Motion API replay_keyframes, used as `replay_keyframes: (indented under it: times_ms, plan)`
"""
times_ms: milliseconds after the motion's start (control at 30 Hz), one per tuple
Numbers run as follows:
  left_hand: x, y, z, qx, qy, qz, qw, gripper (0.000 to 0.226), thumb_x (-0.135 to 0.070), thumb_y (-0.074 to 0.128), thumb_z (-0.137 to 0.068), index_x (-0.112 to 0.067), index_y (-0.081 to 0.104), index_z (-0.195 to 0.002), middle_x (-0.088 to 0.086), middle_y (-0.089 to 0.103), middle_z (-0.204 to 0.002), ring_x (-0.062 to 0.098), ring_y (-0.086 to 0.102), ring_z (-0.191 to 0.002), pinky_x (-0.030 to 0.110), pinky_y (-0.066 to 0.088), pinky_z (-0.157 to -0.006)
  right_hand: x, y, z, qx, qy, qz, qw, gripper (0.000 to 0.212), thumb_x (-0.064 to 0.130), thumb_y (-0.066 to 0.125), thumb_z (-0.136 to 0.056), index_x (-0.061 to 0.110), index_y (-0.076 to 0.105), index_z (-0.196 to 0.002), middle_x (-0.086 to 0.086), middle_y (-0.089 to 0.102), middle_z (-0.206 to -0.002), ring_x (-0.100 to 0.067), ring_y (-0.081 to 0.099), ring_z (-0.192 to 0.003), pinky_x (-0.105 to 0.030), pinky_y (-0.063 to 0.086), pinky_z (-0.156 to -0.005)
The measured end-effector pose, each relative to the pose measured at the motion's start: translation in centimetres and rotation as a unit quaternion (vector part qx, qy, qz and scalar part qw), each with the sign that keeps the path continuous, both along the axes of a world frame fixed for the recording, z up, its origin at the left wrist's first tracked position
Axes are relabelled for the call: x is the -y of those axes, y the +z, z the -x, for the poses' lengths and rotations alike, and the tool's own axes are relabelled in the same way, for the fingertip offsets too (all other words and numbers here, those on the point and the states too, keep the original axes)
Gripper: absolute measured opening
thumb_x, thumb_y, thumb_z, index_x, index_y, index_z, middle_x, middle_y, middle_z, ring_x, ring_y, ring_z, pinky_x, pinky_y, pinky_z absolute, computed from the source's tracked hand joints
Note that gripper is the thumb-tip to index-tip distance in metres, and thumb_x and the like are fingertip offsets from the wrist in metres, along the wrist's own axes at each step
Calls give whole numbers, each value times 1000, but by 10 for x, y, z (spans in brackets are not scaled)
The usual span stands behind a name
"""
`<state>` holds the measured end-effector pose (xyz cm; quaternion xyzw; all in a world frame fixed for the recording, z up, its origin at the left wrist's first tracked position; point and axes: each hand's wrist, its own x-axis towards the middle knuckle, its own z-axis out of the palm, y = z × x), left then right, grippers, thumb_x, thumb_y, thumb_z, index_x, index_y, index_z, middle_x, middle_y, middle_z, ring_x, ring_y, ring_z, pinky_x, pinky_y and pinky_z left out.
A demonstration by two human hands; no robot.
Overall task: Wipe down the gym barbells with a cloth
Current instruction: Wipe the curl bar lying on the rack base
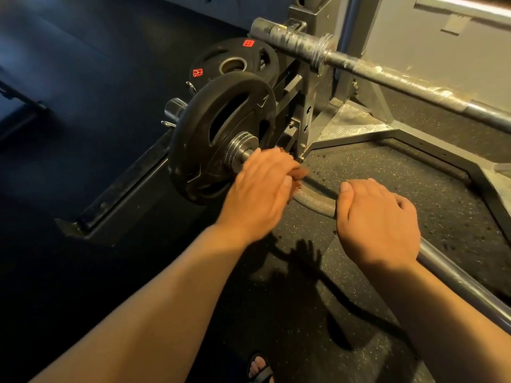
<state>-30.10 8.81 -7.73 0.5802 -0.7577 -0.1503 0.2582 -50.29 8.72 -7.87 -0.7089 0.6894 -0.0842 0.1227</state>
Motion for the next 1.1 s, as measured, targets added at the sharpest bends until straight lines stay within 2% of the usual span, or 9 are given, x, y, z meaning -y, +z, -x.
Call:
replay_keyframes:
  times_ms: [100, 300, 433, 633, 700, 767, 900, 1000, 1100]
  plan:
    - [11, 3, -12, 12, 52, -2, 999, 26, -26, 38, -107, -20, 56, -124, -5, 53, -128, 14, 43, -132, 48, 34, -117, 0, -2, 0, 4, -1, 4, 1000, 52, 43, 13, -106, 28, 62, -115, 7, 66, -122, -19, 51, -133, -49, 34, -111]
    - [-6, -8, 31, -46, 58, 26, 997, 27, -19, 33, -105, -21, 60, -111, -7, 56, -116, 13, 44, -133, 41, 9, -127, -1, -1, -1, 10, -5, 6, 1000, 50, 42, 16, -105, 27, 63, -111, 5, 66, -123, -19, 48, -137, -49, 34, -112]
    - [13, 1, -8, 20, -26, 15, 999, 25, -22, 38, -105, -20, 62, -111, -7, 58, -108, 8, 50, -113, 33, 26, -119, -2, -1, -1, 5, 3, 4, 1000, 57, 46, 8, -102, 28, 62, -109, 7, 66, -119, -19, 52, -130, -50, 36, -109]
    - [47, 19, 7, 160, 59, -22, 985, 30, -31, 38, -102, -21, 65, -92, -7, 59, -83, 16, 53, -84, 42, 45, -93, 0, -2, -1, 10, 2, 3, 1000, 51, 43, 14, -105, 28, 62, -112, 8, 66, -122, -17, 50, -134, -48, 34, -112]
    - [32, 7, 10, 89, 76, 19, 993, 31, -28, 36, -103, -20, 65, -99, -6, 60, -92, 14, 55, -94, 43, 41, -104, 2, -2, 0, 14, -1, 2, 1000, 50, 43, 15, -106, 28, 62, -112, 8, 66, -121, -17, 51, -132, -49, 34, -111]
    - [5, -12, 7, -4, 67, 58, 996, 30, -23, 37, -106, -17, 61, -122, -2, 60, -123, 14, 49, -128, 45, 25, -122, 0, -3, 1, 16, 0, 7, 1000, 51, 43, 14, -106, 28, 62, -112, 9, 66, -120, -17, 51, -132, -49, 35, -111]
    - [-18, -38, -14, 1, 38, 57, 998, 47, -22, 38, -107, -10, 36, -152, 7, 32, -161, 22, 14, -156, 53, 13, -127, 0, -3, 0, 17, 1, 4, 1000, 55, 44, 9, -102, 29, 61, -109, 9, 65, -116, -18, 53, -127, -49, 36, -109]
    - [-1, -19, -6, -9, 57, 34, 998, 37, -23, 37, -106, -14, 50, -140, 3, 48, -146, 18, 31, -149, 47, 11, -128, 0, -3, -1, 15, 2, 3, 1000, 55, 44, 10, -103, 29, 62, -110, 9, 65, -118, -18, 52, -130, -48, 35, -111]
    - [13, 0, 17, -17, 60, 27, 998, 27, -25, 35, -106, -21, 60, -112, -9, 58, -110, 8, 51, -115, 44, 19, -124, 0, -3, -1, 14, -5, 2, 1000, 51, 42, 14, -105, 28, 62, -111, 8, 67, -120, -17, 50, -134, -47, 35, -111]
